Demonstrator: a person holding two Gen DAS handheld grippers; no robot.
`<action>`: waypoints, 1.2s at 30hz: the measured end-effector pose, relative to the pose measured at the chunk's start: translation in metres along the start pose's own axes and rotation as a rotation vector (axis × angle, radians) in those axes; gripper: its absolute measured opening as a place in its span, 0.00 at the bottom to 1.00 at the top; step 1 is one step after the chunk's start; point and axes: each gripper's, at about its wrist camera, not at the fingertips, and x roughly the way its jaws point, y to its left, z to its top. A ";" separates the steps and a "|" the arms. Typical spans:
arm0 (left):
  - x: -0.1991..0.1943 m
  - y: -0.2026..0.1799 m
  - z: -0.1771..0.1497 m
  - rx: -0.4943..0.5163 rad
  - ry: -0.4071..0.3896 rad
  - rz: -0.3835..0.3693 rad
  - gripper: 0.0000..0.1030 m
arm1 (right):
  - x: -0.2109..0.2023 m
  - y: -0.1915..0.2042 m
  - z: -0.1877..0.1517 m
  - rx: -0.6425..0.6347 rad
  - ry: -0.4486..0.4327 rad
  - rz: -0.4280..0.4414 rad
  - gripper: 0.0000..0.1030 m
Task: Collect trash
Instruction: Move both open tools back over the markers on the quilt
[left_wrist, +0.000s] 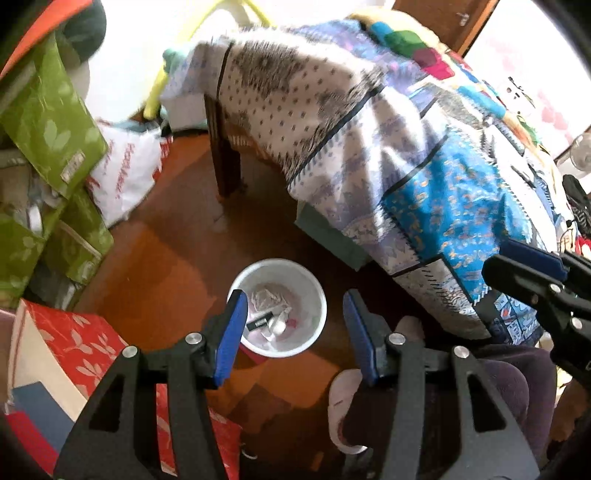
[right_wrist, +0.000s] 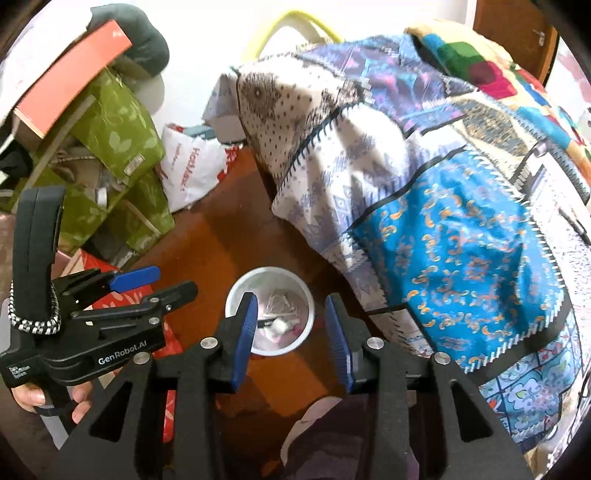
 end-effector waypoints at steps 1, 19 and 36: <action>-0.008 -0.003 0.000 0.009 -0.019 0.005 0.52 | -0.006 0.000 -0.001 -0.003 -0.015 -0.002 0.34; -0.163 -0.089 0.001 0.129 -0.383 -0.058 0.55 | -0.154 -0.032 -0.035 0.051 -0.386 -0.076 0.64; -0.175 -0.227 0.016 0.333 -0.468 -0.132 0.81 | -0.226 -0.130 -0.075 0.189 -0.537 -0.240 0.67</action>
